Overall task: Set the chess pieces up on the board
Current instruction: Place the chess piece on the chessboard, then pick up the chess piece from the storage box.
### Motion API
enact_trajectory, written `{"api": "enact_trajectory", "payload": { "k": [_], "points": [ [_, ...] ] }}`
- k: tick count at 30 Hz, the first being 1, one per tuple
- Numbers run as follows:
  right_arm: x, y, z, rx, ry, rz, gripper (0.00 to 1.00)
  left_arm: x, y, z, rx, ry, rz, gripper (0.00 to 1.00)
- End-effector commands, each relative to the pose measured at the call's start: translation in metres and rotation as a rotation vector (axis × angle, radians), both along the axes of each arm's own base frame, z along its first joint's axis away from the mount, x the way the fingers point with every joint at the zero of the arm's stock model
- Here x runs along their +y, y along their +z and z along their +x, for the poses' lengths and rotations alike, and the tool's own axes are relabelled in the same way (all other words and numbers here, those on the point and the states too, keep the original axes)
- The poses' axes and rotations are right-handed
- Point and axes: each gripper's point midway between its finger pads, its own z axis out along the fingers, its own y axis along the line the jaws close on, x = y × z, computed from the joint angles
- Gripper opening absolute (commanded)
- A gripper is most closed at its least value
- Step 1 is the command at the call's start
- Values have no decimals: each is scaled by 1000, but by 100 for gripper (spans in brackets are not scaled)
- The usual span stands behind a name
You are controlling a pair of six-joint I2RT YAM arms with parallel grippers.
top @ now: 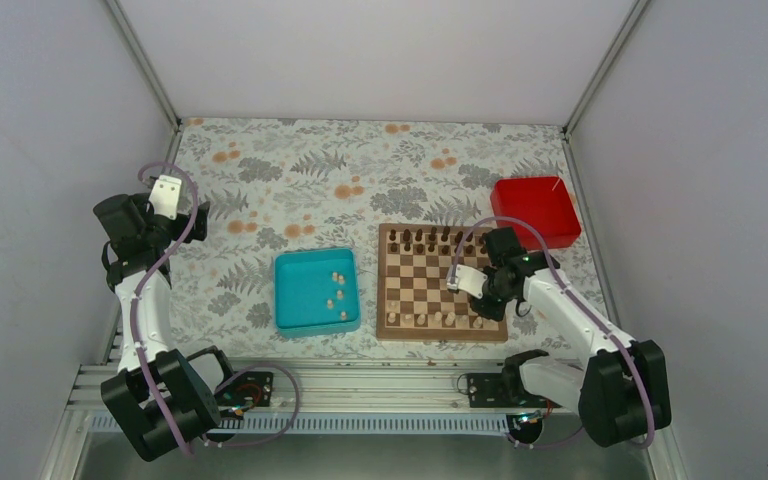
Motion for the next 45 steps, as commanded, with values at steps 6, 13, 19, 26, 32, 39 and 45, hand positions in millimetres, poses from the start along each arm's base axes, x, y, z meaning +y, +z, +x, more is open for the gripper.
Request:
{"api": "enact_trajectory", "payload": {
  "k": [6, 13, 19, 26, 32, 39, 45],
  "points": [
    [3, 0, -3, 26, 15, 24, 5, 3, 8, 3, -25, -1, 15, 100],
    [-2, -2, -1, 19, 9, -1, 15, 3, 7, 3, -22, -1, 15, 100],
    [4, 29, 12, -32, 10, 24, 27, 3, 6, 3, -22, -2, 15, 100],
    [22, 87, 40, -110, 41, 98, 37, 2, 6, 3, -25, -6, 16, 100],
    [76, 124, 69, -149, 125, 162, 47, 1, 6, 2, -28, -13, 15, 100],
    [184, 127, 72, -164, 331, 167, 49, 2, 7, 1, -30, -7, 21, 100],
    [261, 89, 57, -99, 498, 120, 50, 1, 1, 3, -13, -17, 10, 100]
  ]
}}
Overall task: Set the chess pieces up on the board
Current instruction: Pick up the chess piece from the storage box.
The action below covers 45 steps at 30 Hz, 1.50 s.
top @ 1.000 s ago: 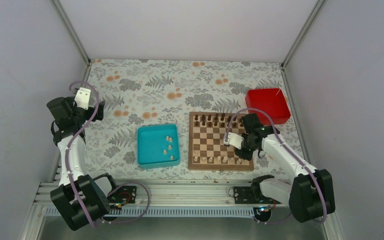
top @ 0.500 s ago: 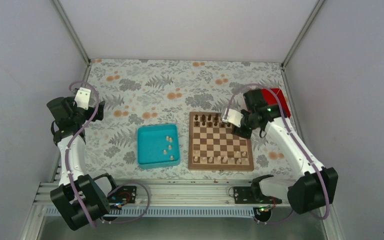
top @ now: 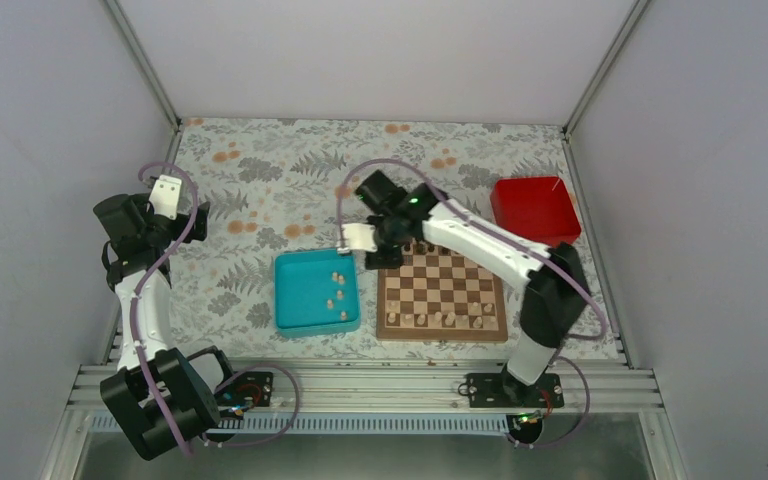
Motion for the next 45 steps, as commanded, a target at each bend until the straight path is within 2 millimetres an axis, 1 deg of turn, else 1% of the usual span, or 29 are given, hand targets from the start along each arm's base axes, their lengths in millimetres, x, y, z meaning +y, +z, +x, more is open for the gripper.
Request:
{"api": "enact_trajectory", "payload": {
  "k": [1, 5, 8, 10, 12, 17, 21, 29, 32, 37, 40, 43, 45],
  "points": [
    [46, -21, -9, 16, 73, -31, 49, 1, 2, 3, -15, -16, 12, 100],
    [78, -42, -26, 49, 166, -56, 49, 1, 3, 2, -18, -14, 16, 100],
    [91, -58, -38, 52, 225, -86, 47, 1, 1, 3, -15, -16, 16, 100],
    [95, -70, -44, 62, 254, -113, 46, 2, 0, 4, -9, -16, 14, 100],
    [98, -78, -50, 76, 278, -126, 45, 2, -2, 4, -6, -16, 12, 100],
    [105, -93, -61, 96, 318, -141, 41, 1, -3, 4, -3, -19, 9, 100],
    [108, -104, -61, 101, 322, -153, 40, 1, -4, 5, -2, -21, 7, 100],
    [112, -120, -59, 107, 320, -153, 40, 1, -5, 5, 0, -25, 1, 100],
    [115, -125, -58, 112, 312, -148, 36, 0, -4, 5, -2, -25, 4, 100],
    [114, -126, -59, 118, 307, -153, 23, 1, -3, 4, -5, -24, 6, 100],
    [115, -120, -59, 114, 302, -142, 13, 1, -3, 4, -4, -20, 7, 100],
    [115, -104, -57, 93, 292, -120, 8, 1, -2, 4, -6, -19, 9, 100],
    [115, -86, -55, 78, 282, -94, 6, 2, -2, 4, -5, -16, 9, 100]
  ]
}}
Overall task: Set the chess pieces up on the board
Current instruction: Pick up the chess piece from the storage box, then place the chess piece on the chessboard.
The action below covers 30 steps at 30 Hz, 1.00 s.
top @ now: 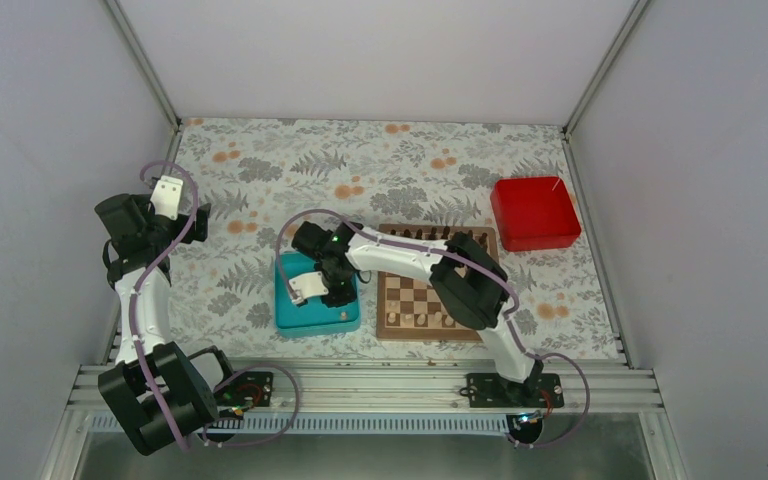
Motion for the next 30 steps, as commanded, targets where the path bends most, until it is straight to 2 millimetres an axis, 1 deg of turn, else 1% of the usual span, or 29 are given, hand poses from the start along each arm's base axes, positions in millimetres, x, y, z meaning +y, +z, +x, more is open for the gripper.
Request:
{"api": "enact_trajectory", "payload": {
  "k": [1, 4, 7, 9, 11, 12, 13, 16, 19, 24, 30],
  "points": [
    [9, 52, 3, -38, -14, 103, 6, 1, 7, 2, -28, -11, 12, 100],
    [-2, 83, 8, -48, -48, 145, 5, 1, 7, 2, -28, -9, 12, 100],
    [-25, 109, 16, -64, -106, 172, 4, 3, 9, 2, -31, -1, 17, 100],
    [-48, 120, 25, -92, -167, 179, 5, 3, 10, 2, -33, 4, 20, 100],
    [-75, 126, 36, -109, -234, 184, 5, 4, 10, 1, -34, 10, 24, 100],
    [-91, 120, 39, -102, -269, 169, 5, 4, 11, 1, -36, 12, 24, 100],
    [-105, 131, 41, -118, -297, 194, 5, 4, 11, 1, -36, 11, 26, 100],
    [-137, 125, 43, -112, -368, 189, 5, 5, 13, 1, -38, 13, 28, 100],
    [-154, 112, 32, -80, -395, 175, 5, 5, 14, 1, -40, 15, 28, 100],
    [-164, 84, 14, -9, -400, 134, 6, 4, 13, 1, -35, 14, 22, 100],
    [-173, 53, 5, 19, -401, 89, 6, 6, 14, 1, -40, 22, 27, 100]
  ]
}}
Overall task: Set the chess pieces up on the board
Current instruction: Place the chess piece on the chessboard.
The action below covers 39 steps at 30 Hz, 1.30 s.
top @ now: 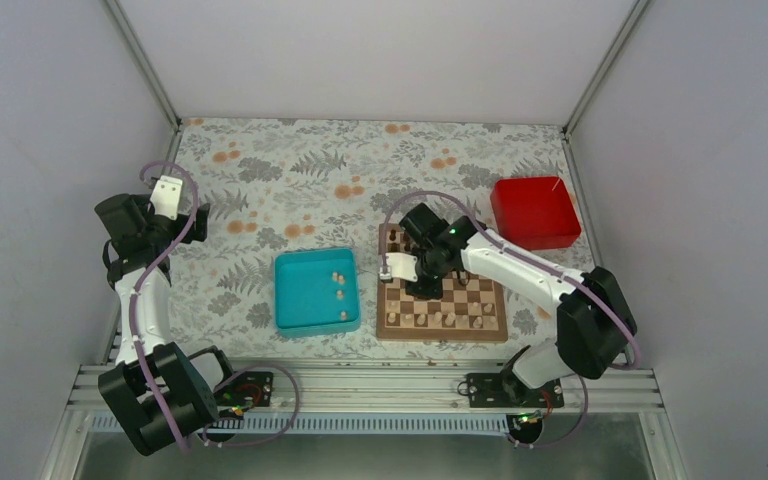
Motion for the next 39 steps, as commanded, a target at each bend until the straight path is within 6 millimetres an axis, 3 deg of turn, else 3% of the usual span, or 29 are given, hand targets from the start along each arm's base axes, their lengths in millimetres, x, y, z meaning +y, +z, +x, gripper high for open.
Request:
{"api": "enact_trajectory", "payload": {
  "k": [1, 6, 23, 28, 33, 39],
  "points": [
    [4, -17, -6, 30, -2, 19, 6, 4, 15, 1, -43, 15, 24, 100],
    [5, -32, -11, 74, 2, 17, 6, 4, 12, 2, -36, 13, 22, 100],
    [4, -45, -21, 160, 11, -23, 6, 5, 7, 4, -26, 8, 17, 100],
    [3, -47, -19, 155, 6, -35, 10, 5, 7, 4, -26, 6, 18, 100],
    [7, -22, -6, 87, 4, -19, 26, 5, 6, 4, -26, 7, 17, 100],
    [30, 13, 7, 53, 45, 19, 39, 3, 7, 3, -28, -1, 14, 100]
  ]
}}
